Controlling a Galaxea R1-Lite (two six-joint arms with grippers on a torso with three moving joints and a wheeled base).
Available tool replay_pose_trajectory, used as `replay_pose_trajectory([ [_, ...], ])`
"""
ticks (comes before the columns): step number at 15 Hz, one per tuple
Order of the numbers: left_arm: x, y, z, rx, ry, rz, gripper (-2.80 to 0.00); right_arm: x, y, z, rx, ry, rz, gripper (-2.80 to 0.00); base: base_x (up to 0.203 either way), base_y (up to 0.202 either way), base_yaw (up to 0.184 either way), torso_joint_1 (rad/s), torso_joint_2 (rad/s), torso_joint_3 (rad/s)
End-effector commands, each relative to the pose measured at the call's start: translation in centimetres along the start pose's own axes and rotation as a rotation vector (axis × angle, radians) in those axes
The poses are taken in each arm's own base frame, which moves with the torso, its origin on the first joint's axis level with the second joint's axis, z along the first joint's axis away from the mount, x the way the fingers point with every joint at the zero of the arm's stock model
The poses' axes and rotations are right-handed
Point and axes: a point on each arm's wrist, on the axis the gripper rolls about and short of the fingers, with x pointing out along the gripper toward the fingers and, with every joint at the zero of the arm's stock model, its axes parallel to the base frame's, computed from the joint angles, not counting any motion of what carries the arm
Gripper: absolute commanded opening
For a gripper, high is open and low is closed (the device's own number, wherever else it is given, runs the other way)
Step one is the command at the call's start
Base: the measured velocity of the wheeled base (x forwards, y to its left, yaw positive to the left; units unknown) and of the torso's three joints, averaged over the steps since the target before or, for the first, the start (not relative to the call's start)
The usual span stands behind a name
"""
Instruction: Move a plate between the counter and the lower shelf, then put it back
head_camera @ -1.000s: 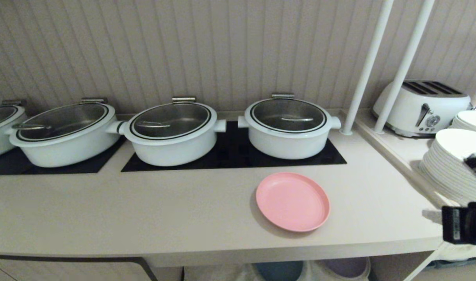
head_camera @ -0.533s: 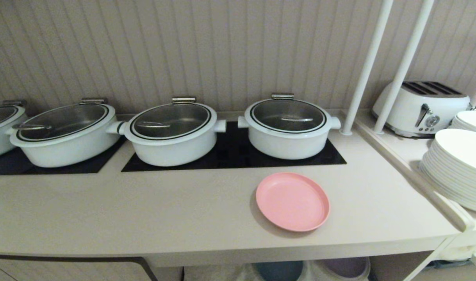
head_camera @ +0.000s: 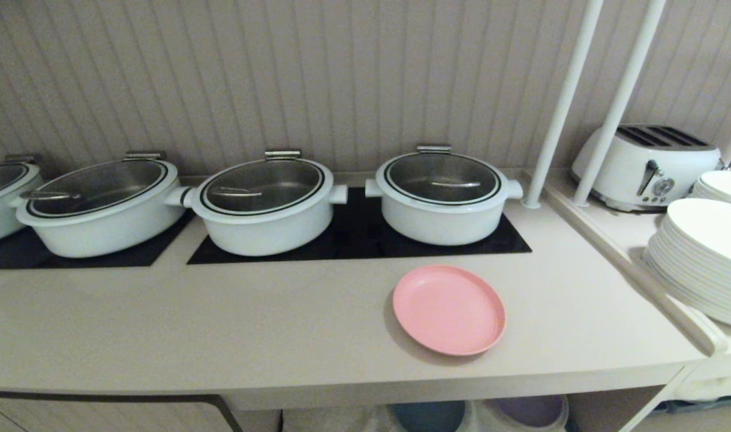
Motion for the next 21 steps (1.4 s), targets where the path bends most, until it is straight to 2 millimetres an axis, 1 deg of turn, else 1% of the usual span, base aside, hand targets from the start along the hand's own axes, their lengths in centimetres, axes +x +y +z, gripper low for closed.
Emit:
replay_pose_trajectory([
  [1,0.0,0.0,0.0,0.000,-0.001,0.000,-2.80,-0.7,0.0,-0.4,0.004,-0.084,0.003,-2.80,0.000,0.000,0.000,0.000,0.00,0.000],
  [5,0.0,0.0,0.0,0.000,-0.001,0.000,-2.80,-2.1,0.1,-1.6,0.024,-0.189,0.063,-2.80,0.000,0.000,0.000,0.000,0.00,0.000],
  [6,0.0,0.0,0.0,0.000,-0.001,0.000,-2.80,-2.1,0.1,-1.5,0.052,-0.220,0.071,-2.80,0.000,0.000,0.000,0.000,0.00,0.000],
  [21,0.0,0.0,0.0,0.000,-0.001,0.000,-2.80,-2.1,0.1,-1.6,0.054,-0.207,0.069,-2.80,0.000,0.000,0.000,0.000,0.00,0.000],
])
